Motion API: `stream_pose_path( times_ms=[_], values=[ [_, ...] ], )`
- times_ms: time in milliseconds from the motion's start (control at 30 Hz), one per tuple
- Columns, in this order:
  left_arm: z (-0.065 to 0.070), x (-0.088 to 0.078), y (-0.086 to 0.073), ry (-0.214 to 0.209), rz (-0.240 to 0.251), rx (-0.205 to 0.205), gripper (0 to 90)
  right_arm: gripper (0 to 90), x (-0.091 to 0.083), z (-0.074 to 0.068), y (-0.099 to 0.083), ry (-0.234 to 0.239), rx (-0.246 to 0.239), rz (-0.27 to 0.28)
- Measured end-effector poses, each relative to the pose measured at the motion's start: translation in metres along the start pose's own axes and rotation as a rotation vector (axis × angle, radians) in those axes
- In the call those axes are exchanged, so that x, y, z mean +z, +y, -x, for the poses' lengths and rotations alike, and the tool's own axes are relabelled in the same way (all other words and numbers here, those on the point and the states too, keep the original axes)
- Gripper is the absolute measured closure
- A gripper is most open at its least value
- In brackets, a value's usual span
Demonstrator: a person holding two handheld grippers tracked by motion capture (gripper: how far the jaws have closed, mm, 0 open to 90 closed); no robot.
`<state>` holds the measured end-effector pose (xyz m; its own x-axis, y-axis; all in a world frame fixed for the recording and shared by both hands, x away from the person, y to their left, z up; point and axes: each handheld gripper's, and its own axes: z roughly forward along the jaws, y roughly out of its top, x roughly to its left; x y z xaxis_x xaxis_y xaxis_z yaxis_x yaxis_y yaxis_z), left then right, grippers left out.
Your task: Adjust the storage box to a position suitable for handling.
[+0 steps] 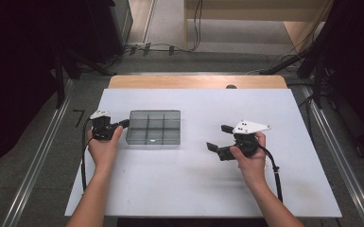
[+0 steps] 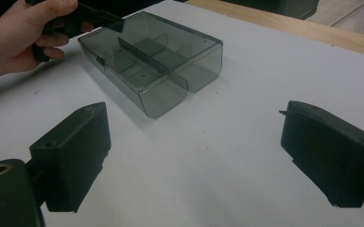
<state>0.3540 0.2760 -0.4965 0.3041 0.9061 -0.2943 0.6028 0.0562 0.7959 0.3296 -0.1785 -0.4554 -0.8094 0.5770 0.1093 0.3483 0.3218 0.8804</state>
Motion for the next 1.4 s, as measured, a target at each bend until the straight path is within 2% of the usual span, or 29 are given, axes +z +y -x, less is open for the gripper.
stream_pose_path(
  times_ms=[267, 333, 533, 767, 967, 1100, 1267, 1400],
  values=[
    [0.007, 0.007, 0.000, -0.015, -0.001, 0.003, 89.4, 18.6, 0.018, 0.001, 0.006, -0.035, 0.010, -0.015],
    [0.009, 0.009, -0.001, -0.021, -0.004, 0.003, 89.4, 25.3, 0.023, 0.002, 0.007, -0.060, 0.034, -0.016],
    [0.015, 0.014, -0.001, -0.033, -0.006, 0.009, 89.4, 41.0, 0.037, 0.011, 0.006, -0.086, 0.086, -0.036],
    [0.021, 0.017, -0.002, -0.042, -0.006, 0.010, 89.4, 64.0, 0.057, 0.011, 0.005, -0.142, 0.094, -0.048],
    [0.024, 0.020, -0.003, -0.051, -0.016, 0.015, 89.4, 79.1, 0.072, 0.009, 0.003, -0.130, 0.110, -0.064],
    [0.028, 0.023, -0.004, -0.065, -0.023, 0.024, 89.4, 83.9, 0.080, 0.008, -0.001, -0.139, 0.110, -0.083],
    [0.032, 0.026, -0.005, -0.082, -0.021, 0.024, 89.3, 85.5, 0.084, 0.009, -0.005, -0.149, 0.135, -0.112],
    [0.035, 0.029, -0.006, -0.097, -0.029, 0.020, 89.3, 87.2, 0.086, 0.007, -0.006, -0.146, 0.132, -0.130]
  ],
)
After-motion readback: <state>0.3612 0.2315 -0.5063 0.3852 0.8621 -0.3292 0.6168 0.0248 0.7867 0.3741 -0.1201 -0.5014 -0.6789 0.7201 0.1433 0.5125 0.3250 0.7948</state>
